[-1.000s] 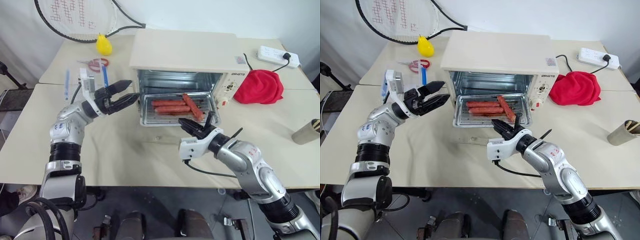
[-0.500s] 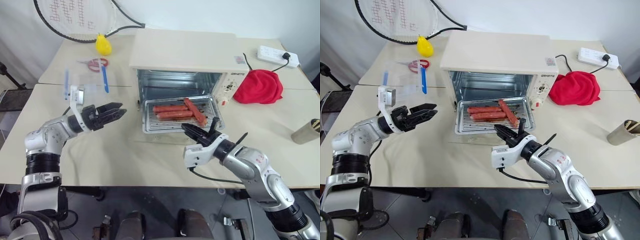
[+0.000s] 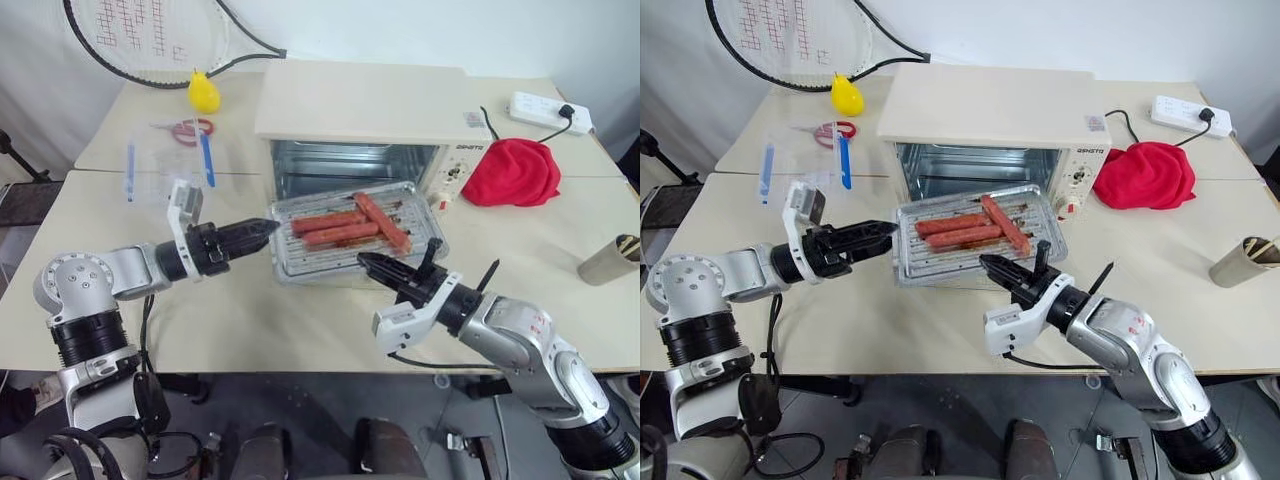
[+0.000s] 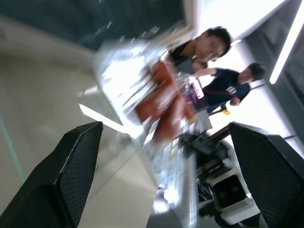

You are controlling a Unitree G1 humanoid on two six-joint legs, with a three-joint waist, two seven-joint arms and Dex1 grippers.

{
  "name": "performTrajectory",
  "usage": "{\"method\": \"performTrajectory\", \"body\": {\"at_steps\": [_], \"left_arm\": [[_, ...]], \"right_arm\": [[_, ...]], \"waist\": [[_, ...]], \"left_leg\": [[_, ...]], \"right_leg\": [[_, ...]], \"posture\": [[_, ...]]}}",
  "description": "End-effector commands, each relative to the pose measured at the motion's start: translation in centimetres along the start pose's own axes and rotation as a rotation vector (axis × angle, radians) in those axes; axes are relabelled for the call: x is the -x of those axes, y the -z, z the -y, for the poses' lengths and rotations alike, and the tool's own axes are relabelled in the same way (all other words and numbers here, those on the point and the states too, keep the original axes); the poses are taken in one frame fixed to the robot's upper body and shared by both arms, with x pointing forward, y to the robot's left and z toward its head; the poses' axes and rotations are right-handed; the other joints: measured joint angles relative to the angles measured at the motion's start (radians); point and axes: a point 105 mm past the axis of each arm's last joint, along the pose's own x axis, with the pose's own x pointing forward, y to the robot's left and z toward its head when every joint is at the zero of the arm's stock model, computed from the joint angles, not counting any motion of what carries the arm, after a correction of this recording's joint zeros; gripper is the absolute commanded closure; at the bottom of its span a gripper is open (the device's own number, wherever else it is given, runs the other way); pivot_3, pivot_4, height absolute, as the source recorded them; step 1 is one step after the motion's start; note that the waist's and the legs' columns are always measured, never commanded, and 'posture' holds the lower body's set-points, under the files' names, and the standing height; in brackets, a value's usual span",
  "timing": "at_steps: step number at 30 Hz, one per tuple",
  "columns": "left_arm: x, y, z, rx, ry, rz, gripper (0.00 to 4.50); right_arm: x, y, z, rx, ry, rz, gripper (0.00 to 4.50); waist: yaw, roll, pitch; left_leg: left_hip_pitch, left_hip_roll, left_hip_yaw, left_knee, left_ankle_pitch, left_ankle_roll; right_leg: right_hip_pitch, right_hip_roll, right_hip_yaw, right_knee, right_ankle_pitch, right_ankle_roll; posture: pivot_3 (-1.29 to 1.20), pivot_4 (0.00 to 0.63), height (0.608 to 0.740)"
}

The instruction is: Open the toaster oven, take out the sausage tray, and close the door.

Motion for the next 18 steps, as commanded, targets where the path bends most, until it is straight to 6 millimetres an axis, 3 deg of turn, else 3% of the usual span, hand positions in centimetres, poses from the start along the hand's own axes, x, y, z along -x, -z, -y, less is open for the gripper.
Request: {"method": "performTrajectory", "body": {"at_steps": [1, 8, 18], "left_arm": [[0.5, -0.4, 0.6, -0.011, 0.012, 0.039, 0.84], [-0.3, -0.4, 0.5, 0.051, 0.042, 0.071, 2.84], [-1.3, 0.6, 0.0, 0.151, 0.041, 0.037, 2.84]], "right_arm": [[0.0, -0.6, 1.1, 0.006, 0.051, 0.029, 4.49], [-0.1, -0.8, 1.2, 0.010, 0.050, 0.053, 4.49], [-0.4, -1.4, 1.1, -0.004, 0.041, 0.099, 4.49]], "waist": [[0.001, 0.000, 0.000], [0.004, 0.000, 0.000], [0.004, 0.000, 0.000]], "left_leg": [[0.000, 0.000, 0.000, 0.000, 0.000, 0.000], [0.000, -0.001, 0.000, 0.001, 0.000, 0.000], [0.000, -0.001, -0.001, 0.000, 0.000, 0.000]], "right_leg": [[0.000, 0.000, 0.000, 0.000, 0.000, 0.000], [0.000, -0.001, 0.001, 0.000, 0.000, 0.000], [0.000, -0.001, 0.001, 0.000, 0.000, 0.000]], "posture": [[0.00, 0.150, 0.740], [0.00, 0.150, 0.740], [0.00, 0.150, 0.740]]}}
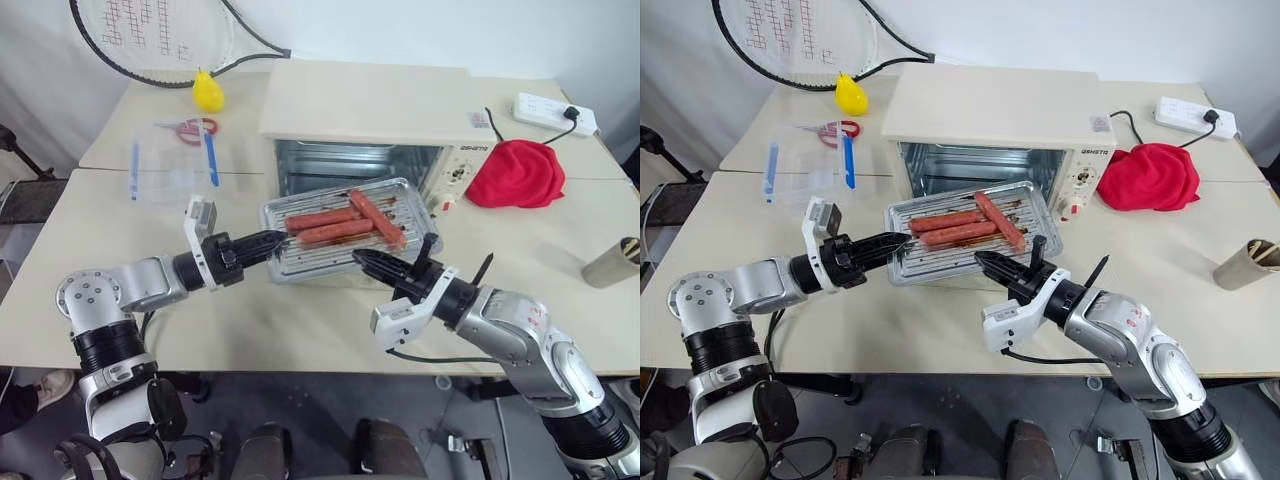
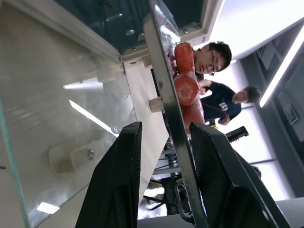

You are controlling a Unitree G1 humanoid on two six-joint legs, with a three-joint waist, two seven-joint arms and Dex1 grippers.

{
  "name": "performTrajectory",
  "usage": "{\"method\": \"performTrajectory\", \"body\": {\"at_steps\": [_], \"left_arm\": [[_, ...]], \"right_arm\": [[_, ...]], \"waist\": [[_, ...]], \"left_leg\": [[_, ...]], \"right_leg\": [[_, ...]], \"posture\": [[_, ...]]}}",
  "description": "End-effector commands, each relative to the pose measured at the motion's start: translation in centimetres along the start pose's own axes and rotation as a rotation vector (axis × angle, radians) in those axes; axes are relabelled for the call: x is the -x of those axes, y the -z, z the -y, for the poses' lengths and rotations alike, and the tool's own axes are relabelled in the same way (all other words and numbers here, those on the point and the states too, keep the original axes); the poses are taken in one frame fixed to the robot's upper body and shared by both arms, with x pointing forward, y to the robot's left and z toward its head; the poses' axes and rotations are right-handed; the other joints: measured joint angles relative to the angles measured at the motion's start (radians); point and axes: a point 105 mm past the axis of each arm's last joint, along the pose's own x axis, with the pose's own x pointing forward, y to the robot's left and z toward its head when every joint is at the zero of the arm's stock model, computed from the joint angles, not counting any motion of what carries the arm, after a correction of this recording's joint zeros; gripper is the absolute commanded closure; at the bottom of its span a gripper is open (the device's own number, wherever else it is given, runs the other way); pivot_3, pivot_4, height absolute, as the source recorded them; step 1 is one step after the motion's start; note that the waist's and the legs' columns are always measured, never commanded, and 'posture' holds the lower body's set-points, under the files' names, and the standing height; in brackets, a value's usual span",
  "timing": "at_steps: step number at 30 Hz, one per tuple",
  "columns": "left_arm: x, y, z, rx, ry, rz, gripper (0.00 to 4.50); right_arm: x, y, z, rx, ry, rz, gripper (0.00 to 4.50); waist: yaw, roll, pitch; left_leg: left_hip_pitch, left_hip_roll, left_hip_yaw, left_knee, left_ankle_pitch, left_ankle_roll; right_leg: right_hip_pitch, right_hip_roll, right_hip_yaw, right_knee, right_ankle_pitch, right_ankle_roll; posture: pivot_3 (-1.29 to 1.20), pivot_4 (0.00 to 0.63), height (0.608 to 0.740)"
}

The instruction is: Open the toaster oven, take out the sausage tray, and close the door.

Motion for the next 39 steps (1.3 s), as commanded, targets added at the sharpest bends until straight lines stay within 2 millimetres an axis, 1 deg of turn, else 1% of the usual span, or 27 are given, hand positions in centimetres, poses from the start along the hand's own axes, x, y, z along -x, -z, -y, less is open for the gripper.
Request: {"method": "performTrajectory", "body": {"at_steps": [1, 5, 8, 10, 12, 15, 17, 18, 19, 20, 22, 23, 24, 25, 26, 28, 29, 32, 34, 35, 36, 37, 38, 39], "left_arm": [[-0.5, 0.3, 0.4, 0.021, 0.024, -0.003, 2.84], [-1.0, 0.6, 0.3, 0.052, 0.030, 0.006, 2.84], [-1.1, 0.7, 0.2, 0.075, 0.016, 0.029, 3.39], [-1.0, 0.7, 0.1, 0.089, 0.007, 0.040, 4.00], [-0.9, 0.8, 0.1, 0.102, -0.001, 0.048, 4.49], [-0.9, 0.7, 0.3, 0.130, -0.001, 0.064, 4.49], [-0.8, 0.7, 0.4, 0.144, 0.013, 0.071, 4.49], [-0.8, 0.7, 0.3, 0.149, 0.009, 0.076, 4.50], [-0.7, 0.8, 0.1, 0.158, 0.008, 0.075, 4.50], [-0.5, 0.8, -0.1, 0.167, 0.009, 0.090, 4.50], [0.0, 0.8, -0.3, 0.181, 0.012, 0.127, 4.50], [0.2, 0.7, -0.3, 0.182, 0.015, 0.146, 4.50], [0.5, 0.6, -0.4, 0.182, 0.008, 0.165, 4.50], [0.9, 0.6, -0.5, 0.180, 0.003, 0.180, 4.50], [1.6, 0.4, -0.8, 0.184, -0.009, 0.208, 4.50], [2.8, 0.6, -0.9, 0.180, -0.011, 0.241, 4.50], [3.5, 0.7, -0.8, 0.172, -0.002, 0.250, 4.50], [5.5, 1.0, -0.8, 0.164, 0.009, 0.309, 4.50], [7.2, 1.9, -1.0, 0.165, -0.001, 0.333, 4.50], [9.2, 2.7, -1.1, 0.173, 0.006, 0.384, 4.50], [10.6, 3.3, -1.1, 0.176, 0.010, 0.419, 4.50], [11.9, 4.2, -1.4, 0.182, -0.030, 0.446, 4.50], [13.0, 4.9, -1.3, 0.185, -0.039, 0.483, 4.50], [13.5, 5.3, -1.3, 0.186, -0.044, 0.504, 4.50]], "right_arm": [[-0.2, -1.1, 1.4, 0.014, 0.051, 0.060, 4.49], [-0.3, -1.0, 1.4, 0.011, 0.047, 0.061, 4.49], [-0.2, -0.9, 1.3, 0.010, 0.044, 0.056, 4.49], [-0.1, -0.9, 1.3, 0.008, 0.044, 0.053, 4.49], [-0.1, -0.8, 1.3, 0.005, 0.043, 0.051, 4.49], [0.0, -0.7, 1.2, -0.043, 0.033, 0.053, 4.49], [0.2, -0.6, 1.6, -0.104, 0.050, 0.059, 4.49], [0.3, -0.5, 1.6, -0.151, 0.043, 0.060, 4.19], [0.3, -0.5, 1.6, -0.163, 0.030, 0.062, 3.89], [0.3, -0.5, 1.7, -0.173, 0.029, 0.065, 3.71], [0.5, -0.5, 1.9, -0.190, 0.029, 0.078, 3.05], [0.7, -0.5, 1.8, -0.226, 0.016, 0.091, 2.65], [1.0, -0.5, 1.5, -0.323, 0.001, 0.097, 2.42], [1.2, -0.5, 1.8, -0.392, 0.017, 0.110, 2.02], [1.7, -0.6, 1.8, -0.412, 0.003, 0.127, 1.83], [2.6, -0.2, 2.2, -0.436, 0.002, 0.149, 1.83], [3.1, 0.3, 2.2, -0.457, -0.004, 0.141, 1.83], [4.6, 2.1, 1.6, -0.513, -0.023, 0.103, 1.83], [5.4, 3.1, 1.3, -0.519, -0.024, 0.075, 1.83], [6.2, 4.6, 0.4, -0.560, -0.023, 0.026, 2.00], [6.9, 5.6, -0.3, -0.588, -0.022, -0.008, 2.25], [7.6, 6.6, -1.3, -0.645, -0.026, -0.042, 2.43], [8.2, 7.1, -2.4, -0.639, -0.068, -0.055, 2.73], [8.6, 7.3, -3.2, -0.626, -0.100, -0.054, 3.00]], "waist": [[0.000, 0.000, 0.000], [-0.001, 0.000, 0.000], [0.000, 0.000, 0.000], [0.000, 0.000, 0.000], [-0.001, 0.000, 0.000], [0.000, 0.000, 0.000], [0.000, 0.000, 0.000], [0.001, 0.000, 0.000], [0.000, 0.000, 0.000], [0.000, 0.000, 0.000], [0.000, 0.000, 0.000], [0.000, 0.000, 0.000], [0.000, 0.000, 0.000], [0.000, 0.000, 0.000], [0.000, 0.000, 0.000], [0.000, 0.000, 0.000], [0.001, 0.000, 0.000], [0.001, 0.000, 0.000], [0.001, 0.000, 0.000], [0.001, 0.000, 0.000], [-0.002, 0.000, 0.000], [-0.003, -0.001, 0.000], [-0.005, -0.001, 0.000], [-0.005, -0.001, 0.000]], "left_leg": [[0.000, 0.000, 0.000, 0.000, 0.000, 0.000], [0.000, 0.000, -0.001, 0.000, 0.000, 0.000], [0.000, 0.000, -0.001, 0.000, 0.000, 0.000], [0.000, 0.000, -0.001, 0.000, 0.000, 0.000], [0.000, 0.000, -0.001, 0.000, 0.000, 0.000], [0.001, 0.000, -0.001, 0.000, 0.000, 0.000], [0.001, 0.000, -0.001, 0.000, 0.000, 0.000], [0.001, 0.000, -0.001, 0.000, 0.000, 0.000], [0.001, 0.000, -0.001, 0.000, 0.000, 0.000], [0.001, 0.000, -0.001, 0.000, 0.000, 0.000], [0.001, 0.000, 0.000, 0.000, 0.000, 0.000], [0.001, 0.000, 0.000, 0.000, 0.000, 0.000], [0.001, 0.000, 0.000, 0.000, 0.000, 0.000], [0.001, 0.000, 0.000, 0.000, 0.000, 0.000], [0.001, 0.000, 0.000, 0.000, 0.000, 0.000], [0.001, 0.000, 0.000, 0.000, 0.000, 0.000], [0.001, 0.000, 0.000, 0.000, 0.000, 0.000], [0.001, 0.000, 0.000, 0.000, 0.000, 0.000], [0.002, 0.000, 0.001, -0.001, 0.000, 0.000], [0.002, 0.000, 0.002, -0.001, 0.000, 0.000], [0.003, 0.000, 0.002, -0.002, 0.000, 0.000], [0.005, 0.000, 0.004, -0.004, 0.000, 0.000], [0.009, 0.000, 0.006, -0.007, 0.000, 0.000], [0.013, 0.000, 0.006, -0.008, 0.000, 0.000]], "right_leg": [[0.000, 0.000, 0.000, 0.000, 0.000, 0.000], [0.000, 0.000, 0.000, 0.000, 0.000, 0.000], [0.000, 0.000, 0.000, 0.000, 0.000, 0.000], [0.000, 0.000, 0.000, 0.000, 0.000, 0.000], [0.000, 0.000, 0.001, 0.000, 0.000, 0.000], [0.000, 0.000, 0.001, 0.000, 0.000, 0.000], [0.000, 0.000, 0.001, 0.000, 0.000, 0.000], [0.000, 0.000, 0.001, 0.000, 0.000, 0.000], [0.000, 0.000, 0.001, 0.000, 0.000, 0.000], [0.001, 0.000, 0.001, 0.000, 0.000, 0.000], [0.001, 0.000, 0.001, 0.000, 0.000, 0.000], [0.001, 0.000, 0.001, 0.000, 0.000, 0.000], [0.001, 0.000, 0.001, 0.000, 0.000, 0.000], [0.001, 0.000, 0.001, 0.000, 0.000, 0.000], [0.001, 0.001, 0.001, 0.000, 0.000, 0.000], [0.001, 0.000, 0.001, 0.000, 0.000, 0.000], [0.001, 0.000, 0.001, -0.001, 0.000, 0.000], [0.001, 0.000, 0.001, -0.001, 0.000, 0.000], [0.001, 0.000, 0.001, -0.001, 0.000, 0.000], [0.002, 0.000, 0.002, -0.001, 0.000, 0.000], [0.002, 0.000, 0.002, -0.002, 0.000, 0.000], [0.002, 0.000, 0.004, -0.002, 0.000, 0.000], [0.004, 0.000, 0.005, -0.003, 0.000, 0.000], [0.007, 0.001, 0.006, -0.004, 0.000, -0.001]], "posture": [[0.00, 0.150, 0.740], [0.00, 0.150, 0.740], [0.00, 0.150, 0.740], [0.00, 0.150, 0.740], [0.00, 0.150, 0.740], [0.00, 0.150, 0.740], [0.00, 0.150, 0.740], [0.00, 0.150, 0.740], [0.00, 0.150, 0.740], [0.00, 0.150, 0.740], [0.00, 0.150, 0.740], [0.00, 0.150, 0.740], [0.00, 0.150, 0.740], [0.00, 0.150, 0.740], [0.00, 0.150, 0.740], [0.00, 0.150, 0.740], [0.00, 0.150, 0.740], [0.00, 0.150, 0.740], [0.00, 0.150, 0.740], [0.00, 0.150, 0.740], [0.00, 0.150, 0.740], [0.00, 0.150, 0.740], [0.00, 0.150, 0.740], [0.00, 0.150, 0.740]]}}
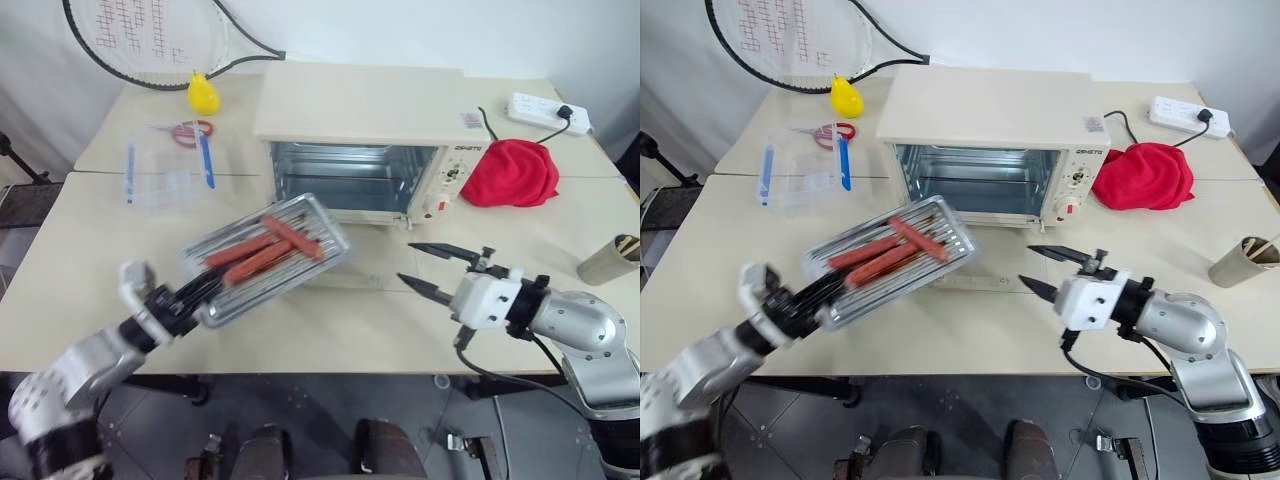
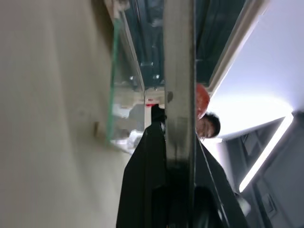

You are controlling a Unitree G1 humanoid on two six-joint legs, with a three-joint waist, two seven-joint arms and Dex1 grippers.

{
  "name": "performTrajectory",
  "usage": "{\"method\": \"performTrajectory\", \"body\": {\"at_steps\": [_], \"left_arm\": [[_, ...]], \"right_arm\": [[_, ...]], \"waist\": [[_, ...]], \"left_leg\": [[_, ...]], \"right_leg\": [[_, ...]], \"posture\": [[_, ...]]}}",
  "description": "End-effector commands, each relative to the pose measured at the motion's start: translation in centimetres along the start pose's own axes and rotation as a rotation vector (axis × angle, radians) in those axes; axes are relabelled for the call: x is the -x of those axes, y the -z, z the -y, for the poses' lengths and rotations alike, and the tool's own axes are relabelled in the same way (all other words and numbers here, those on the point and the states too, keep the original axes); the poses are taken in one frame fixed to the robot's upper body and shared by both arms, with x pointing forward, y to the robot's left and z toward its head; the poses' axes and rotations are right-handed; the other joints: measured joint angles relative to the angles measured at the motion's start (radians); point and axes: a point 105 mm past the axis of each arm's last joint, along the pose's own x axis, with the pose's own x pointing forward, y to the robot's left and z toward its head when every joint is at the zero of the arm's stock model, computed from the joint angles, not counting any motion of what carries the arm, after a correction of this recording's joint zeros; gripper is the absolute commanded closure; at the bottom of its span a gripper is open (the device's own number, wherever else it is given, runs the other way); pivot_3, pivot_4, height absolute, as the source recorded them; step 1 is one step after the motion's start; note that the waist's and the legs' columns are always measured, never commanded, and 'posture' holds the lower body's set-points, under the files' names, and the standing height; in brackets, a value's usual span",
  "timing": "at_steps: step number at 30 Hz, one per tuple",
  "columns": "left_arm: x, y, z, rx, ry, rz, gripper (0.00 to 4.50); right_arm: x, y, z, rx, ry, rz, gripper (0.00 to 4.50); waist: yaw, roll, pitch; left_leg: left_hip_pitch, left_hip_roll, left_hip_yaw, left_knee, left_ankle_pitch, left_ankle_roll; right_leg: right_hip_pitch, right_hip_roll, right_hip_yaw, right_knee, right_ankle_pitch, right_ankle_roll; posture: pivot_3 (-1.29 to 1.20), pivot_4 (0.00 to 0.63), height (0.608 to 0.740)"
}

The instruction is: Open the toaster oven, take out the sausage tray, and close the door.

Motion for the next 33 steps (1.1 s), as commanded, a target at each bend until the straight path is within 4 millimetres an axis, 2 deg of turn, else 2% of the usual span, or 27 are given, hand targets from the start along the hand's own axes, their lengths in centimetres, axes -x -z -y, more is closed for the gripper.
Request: {"method": "performTrajectory", "body": {"at_steps": [1, 4, 9, 12, 15, 17, 18, 22, 24, 26, 31, 33], "left_arm": [[3.1, 0.2, 1.6, -0.057, 0.058, 0.096, 4.50], [4.8, 1.0, 1.6, -0.064, 0.043, 0.175, 4.50], [5.9, 1.2, 1.2, -0.054, 0.013, 0.371, 4.50], [6.6, 1.1, 0.8, -0.024, -0.006, 0.514, 4.50], [6.9, 1.7, 0.4, 0.000, -0.038, 0.547, 4.50], [7.0, 1.5, 0.4, 0.005, -0.046, 0.582, 4.50], [7.0, 0.8, 0.5, 0.006, -0.035, 0.634, 4.50], [6.4, -0.1, 0.6, 0.016, -0.037, 0.672, 4.50], [5.8, -0.2, 1.6, -0.003, 0.032, 0.676, 4.50], [6.0, -1.0, 1.8, -0.010, 0.029, 0.713, 4.50], [5.9, -0.8, 1.7, -0.021, 0.014, 0.677, 4.50], [5.9, -0.8, 1.7, -0.025, 0.014, 0.668, 4.50]], "right_arm": [[1.9, 2.6, -0.5, -0.025, -0.037, -0.044, 3.40], [2.0, 4.4, -0.5, -0.072, -0.052, -0.062, 4.42], [1.3, 6.9, -0.7, -0.199, -0.066, -0.111, 4.47], [0.6, 8.3, -1.7, -0.334, -0.105, -0.139, 4.47], [-0.1, 8.5, -1.8, -0.352, -0.134, -0.121, 4.47], [-0.6, 8.3, -1.7, -0.377, -0.139, -0.098, 4.47], [-1.4, 7.8, -1.4, -0.412, -0.139, -0.056, 4.47], [-3.5, 4.2, 1.2, -0.450, -0.088, 0.152, 4.47], [-3.5, 3.2, 2.5, -0.486, -0.041, 0.204, 4.47], [-3.1, 2.8, 3.3, -0.502, -0.021, 0.209, 4.47], [-2.7, 1.7, 5.3, -0.511, 0.036, 0.236, 4.47], [-2.6, 0.7, 7.1, -0.521, 0.094, 0.275, 4.47]], "waist": [[0.001, 0.001, 0.000], [0.008, 0.001, 0.000], [0.007, 0.000, 0.000], [0.005, 0.001, 0.000], [0.005, 0.001, 0.000], [0.005, 0.001, 0.000], [0.005, 0.001, 0.000], [0.006, 0.001, 0.000], [0.006, 0.002, -0.001], [0.009, 0.001, -0.001], [0.011, 0.001, -0.001], [0.009, 0.001, -0.001]], "left_leg": [[0.003, 0.000, 0.000, -0.001, -0.001, 0.000], [0.005, 0.001, -0.001, 0.002, -0.001, 0.000], [0.008, 0.001, -0.002, 0.003, -0.001, 0.000], [0.006, 0.001, -0.003, 0.003, -0.001, 0.000], [0.006, 0.001, -0.002, 0.003, -0.001, 0.000], [0.006, 0.001, -0.002, 0.003, -0.001, 0.000], [0.006, 0.001, -0.002, 0.003, -0.001, 0.001], [0.006, 0.001, -0.003, 0.004, -0.001, 0.000], [0.005, 0.001, -0.003, 0.004, -0.001, 0.000], [0.004, 0.001, -0.003, 0.003, -0.003, 0.001], [0.003, 0.000, -0.003, 0.003, -0.003, 0.002], [0.003, 0.000, -0.003, 0.003, -0.003, 0.002]], "right_leg": [[0.003, 0.000, 0.000, -0.003, 0.000, -0.001], [0.007, 0.000, -0.001, -0.004, 0.000, -0.001], [0.010, -0.002, 0.002, -0.005, 0.000, -0.001], [0.009, 0.000, 0.001, -0.004, 0.000, -0.002], [0.009, 0.000, 0.001, -0.004, 0.000, -0.002], [0.009, 0.000, 0.001, -0.005, 0.000, -0.002], [0.009, 0.000, 0.001, -0.005, 0.000, -0.002], [0.009, 0.000, 0.000, -0.007, 0.000, -0.002], [0.009, 0.000, 0.000, -0.005, 0.000, -0.002], [0.009, 0.000, 0.000, -0.005, 0.000, -0.002], [0.009, 0.000, -0.001, -0.007, 0.000, -0.001], [0.009, 0.000, -0.001, -0.007, 0.000, -0.001]], "posture": [[0.00, 0.150, 0.740], [0.00, 0.150, 0.740], [0.00, 0.150, 0.740], [0.00, 0.150, 0.740], [0.00, 0.150, 0.740], [0.00, 0.150, 0.740], [0.00, 0.150, 0.740], [0.00, 0.150, 0.740], [0.00, 0.150, 0.740], [0.00, 0.150, 0.740], [0.00, 0.150, 0.740], [0.00, 0.150, 0.740]]}}
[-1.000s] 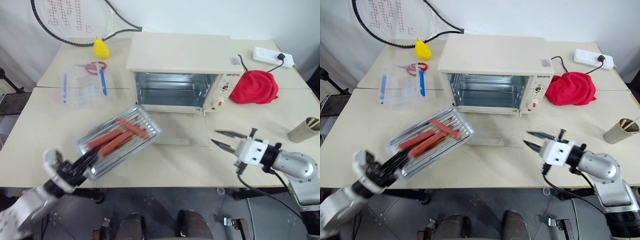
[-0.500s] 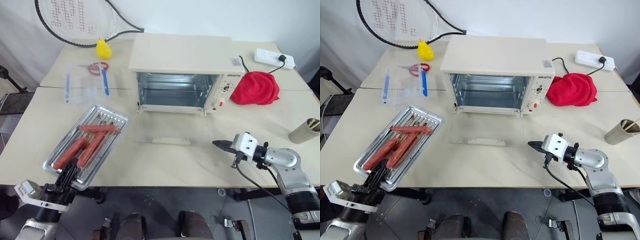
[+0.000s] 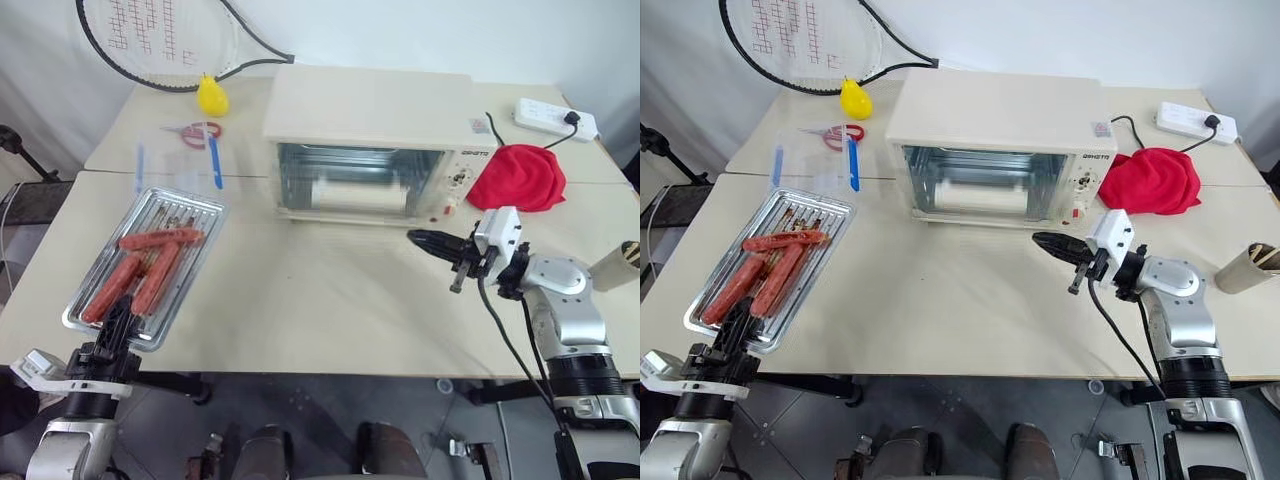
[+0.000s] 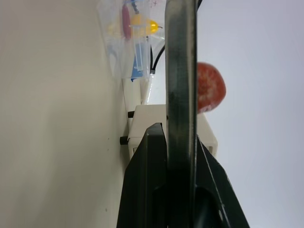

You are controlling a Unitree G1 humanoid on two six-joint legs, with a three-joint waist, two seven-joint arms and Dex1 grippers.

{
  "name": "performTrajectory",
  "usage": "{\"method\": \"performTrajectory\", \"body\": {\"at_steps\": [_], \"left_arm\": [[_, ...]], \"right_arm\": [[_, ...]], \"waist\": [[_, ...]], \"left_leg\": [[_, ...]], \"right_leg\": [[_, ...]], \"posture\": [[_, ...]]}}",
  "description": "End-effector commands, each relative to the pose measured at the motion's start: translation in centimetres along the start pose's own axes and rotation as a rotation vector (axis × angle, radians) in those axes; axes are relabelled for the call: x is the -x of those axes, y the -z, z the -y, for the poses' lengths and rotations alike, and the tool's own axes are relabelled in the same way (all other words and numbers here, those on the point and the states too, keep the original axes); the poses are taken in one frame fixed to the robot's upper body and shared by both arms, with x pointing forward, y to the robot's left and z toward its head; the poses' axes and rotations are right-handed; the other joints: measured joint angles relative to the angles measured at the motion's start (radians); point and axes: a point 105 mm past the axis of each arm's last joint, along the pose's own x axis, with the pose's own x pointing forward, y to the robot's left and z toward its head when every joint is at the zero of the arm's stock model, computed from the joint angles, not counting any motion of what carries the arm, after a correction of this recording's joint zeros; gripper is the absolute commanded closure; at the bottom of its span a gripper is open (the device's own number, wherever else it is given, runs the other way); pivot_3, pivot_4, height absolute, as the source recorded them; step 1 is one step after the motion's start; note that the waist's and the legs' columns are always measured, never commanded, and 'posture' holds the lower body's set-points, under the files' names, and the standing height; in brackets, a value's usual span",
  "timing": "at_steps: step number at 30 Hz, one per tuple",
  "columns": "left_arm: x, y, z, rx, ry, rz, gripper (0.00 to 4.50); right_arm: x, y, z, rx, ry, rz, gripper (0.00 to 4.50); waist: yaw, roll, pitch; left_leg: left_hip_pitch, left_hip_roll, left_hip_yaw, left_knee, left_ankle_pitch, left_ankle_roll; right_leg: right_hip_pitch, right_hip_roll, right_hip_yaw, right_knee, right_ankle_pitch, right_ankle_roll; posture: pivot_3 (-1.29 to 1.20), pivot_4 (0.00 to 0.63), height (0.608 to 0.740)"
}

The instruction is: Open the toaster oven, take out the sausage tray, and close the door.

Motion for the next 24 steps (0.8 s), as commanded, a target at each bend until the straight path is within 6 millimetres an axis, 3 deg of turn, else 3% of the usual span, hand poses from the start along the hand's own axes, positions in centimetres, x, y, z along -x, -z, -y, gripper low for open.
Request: {"method": "performTrajectory", "body": {"at_steps": [1, 4, 7, 11, 15, 18, 24], "left_arm": [[0.0, 0.1, 1.3, -0.033, 0.048, -0.027, 4.50], [0.1, 0.9, 1.4, -0.046, 0.056, -0.096, 4.50], [-0.1, 1.5, 1.8, -0.071, 0.075, -0.164, 4.50], [-0.5, 2.8, 2.1, -0.108, 0.080, -0.308, 4.50], [-1.9, 4.6, 2.2, -0.138, 0.092, -0.532, 4.50], [-3.0, 5.3, 1.9, -0.131, 0.089, -0.652, 4.50], [-5.9, 7.8, 1.6, -0.084, 0.088, -0.888, 4.50]], "right_arm": [[-0.1, -4.4, 2.2, 0.035, 0.082, 0.119, 4.47], [-0.4, -5.9, 2.6, 0.029, 0.093, 0.156, 4.47], [0.2, -6.9, 1.6, 0.010, 0.049, 0.196, 4.47], [2.0, -6.4, 0.1, -0.078, -0.018, 0.132, 4.47], [5.6, -4.4, -2.2, -0.060, -0.042, -0.025, 3.42], [7.7, -3.4, -3.4, -0.060, -0.031, -0.101, 2.37], [11.2, -2.8, -4.9, -0.083, 0.049, -0.199, 0.39]], "waist": [[-0.002, 0.000, 0.000], [-0.004, 0.000, 0.000], [-0.001, 0.000, 0.000], [0.012, 0.000, 0.000], [0.035, 0.000, 0.000], [0.030, 0.001, -0.001], [0.019, 0.002, -0.001]], "left_leg": [[0.000, 0.000, 0.000, 0.000, 0.000, 0.000], [0.000, 0.000, 0.000, 0.000, 0.000, 0.000], [0.000, 0.001, 0.000, -0.001, 0.000, -0.001], [-0.001, 0.000, 0.000, -0.001, -0.001, 0.001], [-0.001, -0.001, -0.001, -0.001, -0.002, 0.002], [0.000, 0.000, 0.000, -0.001, -0.002, 0.001], [0.001, -0.001, 0.001, -0.001, -0.001, 0.001]], "right_leg": [[0.000, 0.000, 0.000, 0.000, 0.000, 0.000], [0.000, 0.000, 0.000, 0.001, 0.000, 0.000], [0.000, 0.001, 0.000, 0.000, 0.000, 0.000], [0.000, 0.000, 0.001, -0.002, 0.000, 0.000], [0.000, 0.000, 0.001, -0.003, 0.000, 0.000], [0.001, 0.001, 0.003, -0.005, 0.000, 0.000], [0.000, 0.001, 0.004, -0.001, 0.000, 0.001]], "posture": [[0.00, 0.150, 0.740], [0.00, 0.150, 0.740], [0.00, 0.150, 0.740], [0.00, 0.150, 0.740], [0.00, 0.150, 0.740], [0.00, 0.150, 0.740], [0.00, 0.150, 0.740]]}}
